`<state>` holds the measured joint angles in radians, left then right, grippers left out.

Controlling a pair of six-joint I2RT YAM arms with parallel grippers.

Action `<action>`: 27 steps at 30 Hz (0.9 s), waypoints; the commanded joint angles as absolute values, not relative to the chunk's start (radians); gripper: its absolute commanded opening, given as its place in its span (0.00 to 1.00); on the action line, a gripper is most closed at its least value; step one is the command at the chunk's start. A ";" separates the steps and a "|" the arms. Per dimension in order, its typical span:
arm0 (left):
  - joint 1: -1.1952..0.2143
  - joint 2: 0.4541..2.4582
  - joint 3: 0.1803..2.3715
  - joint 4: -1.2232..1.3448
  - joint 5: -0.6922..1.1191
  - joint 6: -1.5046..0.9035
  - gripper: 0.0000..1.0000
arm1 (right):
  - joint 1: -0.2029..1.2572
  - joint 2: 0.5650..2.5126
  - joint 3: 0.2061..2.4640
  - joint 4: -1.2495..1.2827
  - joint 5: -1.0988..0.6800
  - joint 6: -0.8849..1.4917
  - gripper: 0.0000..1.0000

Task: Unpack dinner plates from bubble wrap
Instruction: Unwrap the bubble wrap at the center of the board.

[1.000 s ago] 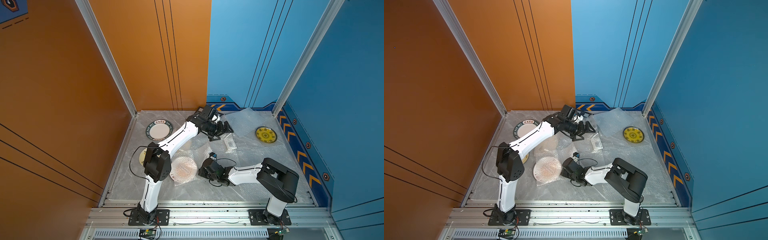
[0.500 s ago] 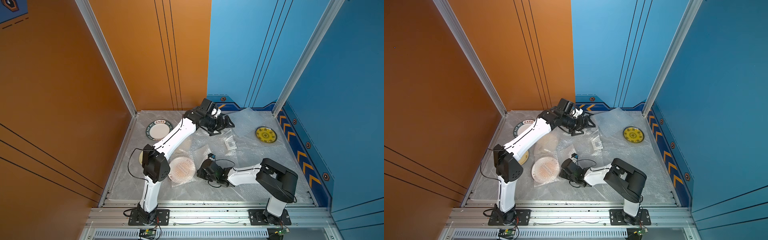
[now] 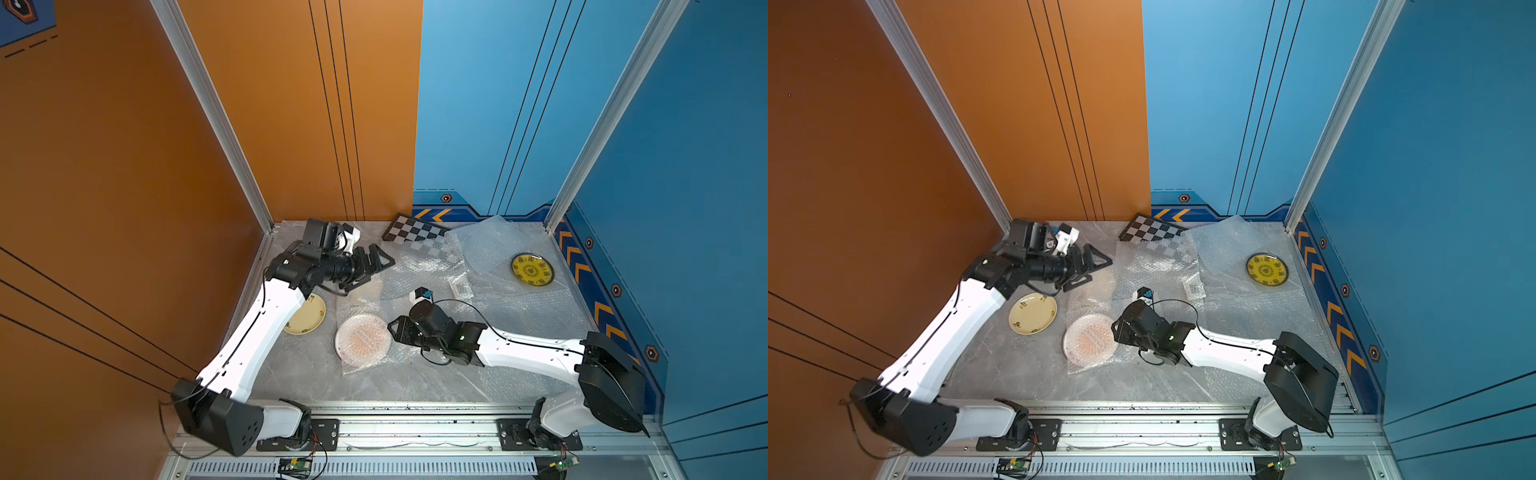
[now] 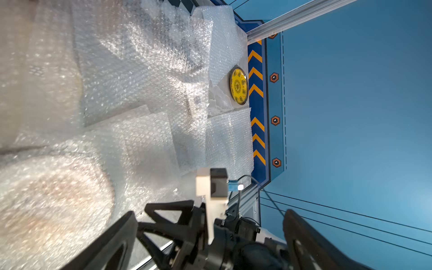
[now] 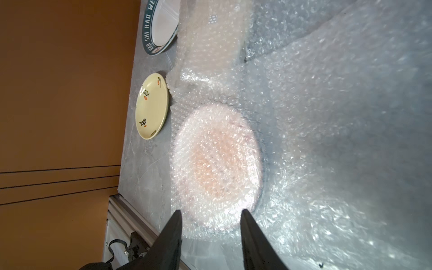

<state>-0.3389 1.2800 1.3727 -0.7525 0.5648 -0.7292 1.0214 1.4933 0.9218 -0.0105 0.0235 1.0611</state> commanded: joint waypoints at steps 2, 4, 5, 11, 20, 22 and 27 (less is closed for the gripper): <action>-0.337 1.155 1.283 -0.885 0.466 -0.617 0.98 | 1.023 1.409 0.947 -0.147 0.056 1.046 0.48; -0.343 1.106 1.278 -0.975 0.359 -0.554 0.98 | 1.022 1.365 0.950 -0.188 0.071 1.047 0.49; -0.345 1.083 1.278 -1.024 0.291 -0.530 0.98 | 1.022 1.336 0.951 -0.207 0.081 1.047 0.50; -0.349 1.002 1.164 -1.106 0.189 -0.507 0.98 | 0.996 1.183 0.960 -0.345 0.131 1.053 0.64; -0.342 0.965 0.945 -1.053 0.250 -0.527 0.98 | 0.860 1.170 1.050 -0.718 0.031 0.991 0.77; -0.337 0.966 0.922 -1.043 0.252 -0.531 0.98 | 0.821 1.193 1.069 -0.750 0.003 0.948 0.77; -0.287 0.998 0.859 -0.989 0.279 -0.519 0.98 | 0.734 1.270 1.120 -0.765 -0.057 0.880 0.77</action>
